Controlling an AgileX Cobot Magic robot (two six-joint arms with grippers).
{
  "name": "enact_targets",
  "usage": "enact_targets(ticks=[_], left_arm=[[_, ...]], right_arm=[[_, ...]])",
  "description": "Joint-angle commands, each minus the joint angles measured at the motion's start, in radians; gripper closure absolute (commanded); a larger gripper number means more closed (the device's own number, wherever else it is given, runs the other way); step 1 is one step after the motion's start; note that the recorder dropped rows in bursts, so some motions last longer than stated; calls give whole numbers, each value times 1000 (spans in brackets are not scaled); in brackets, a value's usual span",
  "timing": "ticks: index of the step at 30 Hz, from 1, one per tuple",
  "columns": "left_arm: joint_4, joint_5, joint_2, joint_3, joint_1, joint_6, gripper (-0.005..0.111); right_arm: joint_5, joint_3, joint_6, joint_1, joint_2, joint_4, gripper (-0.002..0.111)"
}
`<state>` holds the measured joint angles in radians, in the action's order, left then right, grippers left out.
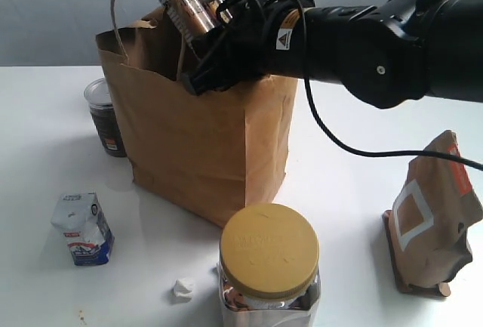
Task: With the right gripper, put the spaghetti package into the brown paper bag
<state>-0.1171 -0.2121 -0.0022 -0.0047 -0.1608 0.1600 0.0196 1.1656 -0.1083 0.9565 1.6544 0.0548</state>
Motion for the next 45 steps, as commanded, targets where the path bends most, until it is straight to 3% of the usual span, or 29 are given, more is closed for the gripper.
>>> enact_targets(ticks=[1,6,9,27,31,37,38,45], left_arm=[[4,2,2,5,2,-4,107],[4,2,2,5,2,-4,107],[4,2,2,5,2,-4,107],[4,2,2,5,2,-4,107],[4,2,2,5,2,-4,107],[4,2,2,5,2,-4,107],[4,2,2,5,2,-4,107],[4,2,2,5,2,-4,107]], right_arm=[[3,17,-5,0,-21,39,90],[-10,17,-1,0,-21,35,60],[-10,17,3,0,-21,35,50],[-39,17,11,2,-82,-22,49],[-69,17,30,2,-204,-22,56],[-299,17,27,2,-411,-7,104],[-352,15,21,2,-441,5,108],[-368,-202,108,0,-693,85,108]])
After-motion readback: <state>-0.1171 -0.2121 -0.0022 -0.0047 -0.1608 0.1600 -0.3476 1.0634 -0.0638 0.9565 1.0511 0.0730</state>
